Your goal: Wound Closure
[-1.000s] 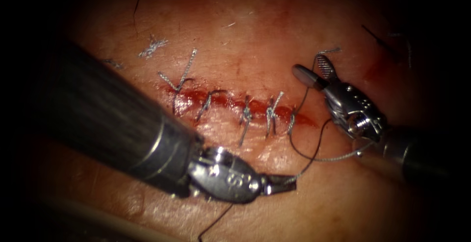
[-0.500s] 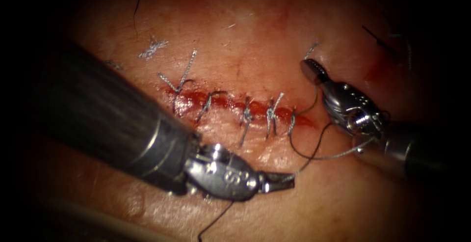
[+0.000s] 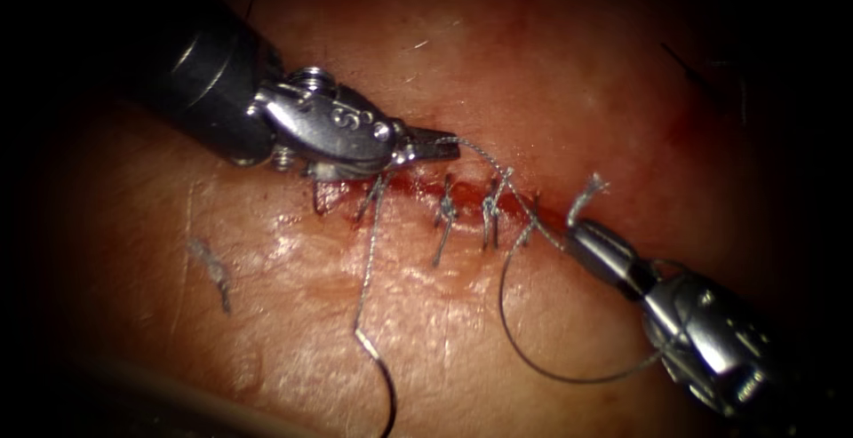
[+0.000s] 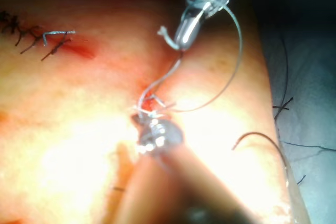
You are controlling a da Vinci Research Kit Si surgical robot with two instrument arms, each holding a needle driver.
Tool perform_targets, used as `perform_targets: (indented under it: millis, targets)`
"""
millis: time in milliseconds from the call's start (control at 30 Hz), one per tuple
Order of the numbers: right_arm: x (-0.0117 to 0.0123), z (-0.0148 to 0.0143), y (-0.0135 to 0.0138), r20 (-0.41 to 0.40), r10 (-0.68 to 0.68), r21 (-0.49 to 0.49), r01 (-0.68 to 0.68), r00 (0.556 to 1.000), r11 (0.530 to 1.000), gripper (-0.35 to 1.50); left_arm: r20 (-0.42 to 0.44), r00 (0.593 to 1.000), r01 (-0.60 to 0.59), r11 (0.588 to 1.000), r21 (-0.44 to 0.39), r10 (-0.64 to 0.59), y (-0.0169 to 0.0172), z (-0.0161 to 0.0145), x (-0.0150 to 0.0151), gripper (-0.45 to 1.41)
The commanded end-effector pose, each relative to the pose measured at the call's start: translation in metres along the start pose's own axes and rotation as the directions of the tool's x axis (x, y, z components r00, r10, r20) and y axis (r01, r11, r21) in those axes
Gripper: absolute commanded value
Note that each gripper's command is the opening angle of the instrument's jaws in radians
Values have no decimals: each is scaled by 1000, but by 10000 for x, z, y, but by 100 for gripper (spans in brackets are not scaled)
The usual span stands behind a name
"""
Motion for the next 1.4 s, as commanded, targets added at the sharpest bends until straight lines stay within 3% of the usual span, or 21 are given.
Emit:
perform_targets:
  millis: [33, 267, 400, 533, 667, 767, 1067, 1200, 1400]
  targets:
    - [-15, -3, -17, 0, -16, 30, 16, 1000, 999, -35, 13, 1000, 8, 1000, 1, -8, -12, 12, -1, -45]
    - [-24, -8, -42, 22, -113, 144, 109, 993, 984, -35, 72, 996, 43, 999, 3, -43, -86, 34, 45, -45]
    - [-54, 7, -52, 99, -154, 218, 129, 983, 967, -35, 66, 997, 48, 999, -4, -48, -104, 31, 74, -45]
    - [-69, 14, -52, 164, -190, 278, 139, 968, 950, -35, 72, 996, 45, 999, 11, -46, -129, 20, 105, -45]
    - [-73, 13, -48, 170, -201, 289, 146, 965, 946, -35, 79, 996, 36, 999, 28, -38, -160, 3, 155, -45]
    - [-75, 9, -42, 172, -204, 287, 149, 964, 946, -35, 78, 995, 52, 998, 44, -55, -183, 7, 179, -45]
    - [-79, -9, -62, 196, -223, 311, 155, 955, 938, -35, -33, 997, 81, 982, 170, -76, -267, 33, 213, -45]
    - [-103, -22, -66, 221, -239, 309, 164, 946, 937, -35, -70, 995, 87, 970, 227, -73, -292, 44, 224, -45]
    - [-106, -28, -73, 220, -243, 303, 171, 945, 938, -35, -139, 985, 137, 954, 267, -103, -339, 44, 250, -45]
